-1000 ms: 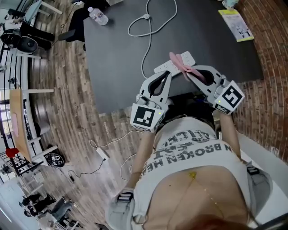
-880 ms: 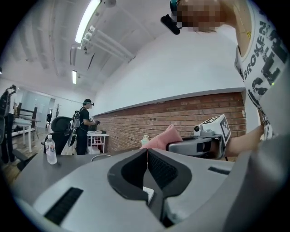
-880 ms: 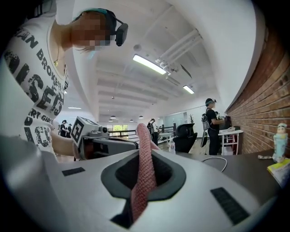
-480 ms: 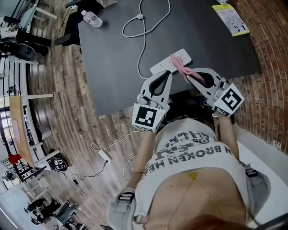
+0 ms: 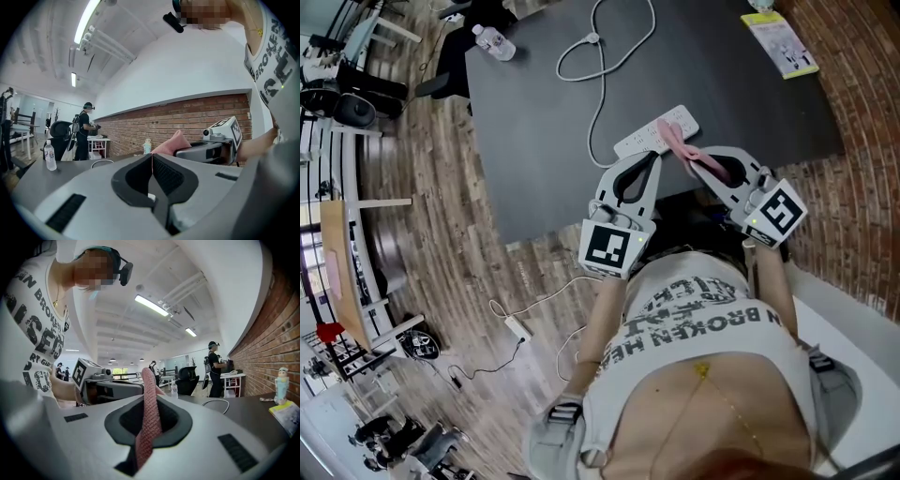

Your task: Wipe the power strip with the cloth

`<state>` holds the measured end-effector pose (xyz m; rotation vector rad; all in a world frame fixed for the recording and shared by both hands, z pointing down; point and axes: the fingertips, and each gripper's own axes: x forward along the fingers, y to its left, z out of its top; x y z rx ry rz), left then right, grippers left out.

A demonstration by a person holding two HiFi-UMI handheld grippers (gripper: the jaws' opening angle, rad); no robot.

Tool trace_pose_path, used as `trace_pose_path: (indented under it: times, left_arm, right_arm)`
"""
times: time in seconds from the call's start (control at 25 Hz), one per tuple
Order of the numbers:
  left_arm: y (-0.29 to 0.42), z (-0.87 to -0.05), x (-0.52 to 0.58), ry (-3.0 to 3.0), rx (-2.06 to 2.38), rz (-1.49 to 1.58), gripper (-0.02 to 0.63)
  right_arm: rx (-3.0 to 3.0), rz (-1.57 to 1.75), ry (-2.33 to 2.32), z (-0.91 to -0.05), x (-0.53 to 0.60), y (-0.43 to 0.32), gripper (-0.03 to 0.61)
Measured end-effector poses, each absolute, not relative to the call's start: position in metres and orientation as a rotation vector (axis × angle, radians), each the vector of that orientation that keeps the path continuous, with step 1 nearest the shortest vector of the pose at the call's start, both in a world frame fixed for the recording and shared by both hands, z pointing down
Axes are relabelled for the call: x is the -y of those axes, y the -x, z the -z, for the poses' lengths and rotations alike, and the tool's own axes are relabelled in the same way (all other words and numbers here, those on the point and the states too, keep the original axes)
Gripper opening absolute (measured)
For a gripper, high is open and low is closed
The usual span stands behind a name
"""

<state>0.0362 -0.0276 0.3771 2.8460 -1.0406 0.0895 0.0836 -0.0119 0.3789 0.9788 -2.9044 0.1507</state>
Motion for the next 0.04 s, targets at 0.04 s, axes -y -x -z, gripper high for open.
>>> trace_pose_path:
  times: [0.04]
  left_arm:
    - [-0.0358, -0.377, 0.027, -2.842, 1.043, -0.085, 0.012]
  right_arm:
    - [2.903, -0.151, -0.978, -0.3788, 0.0115, -0.0832, 0.017]
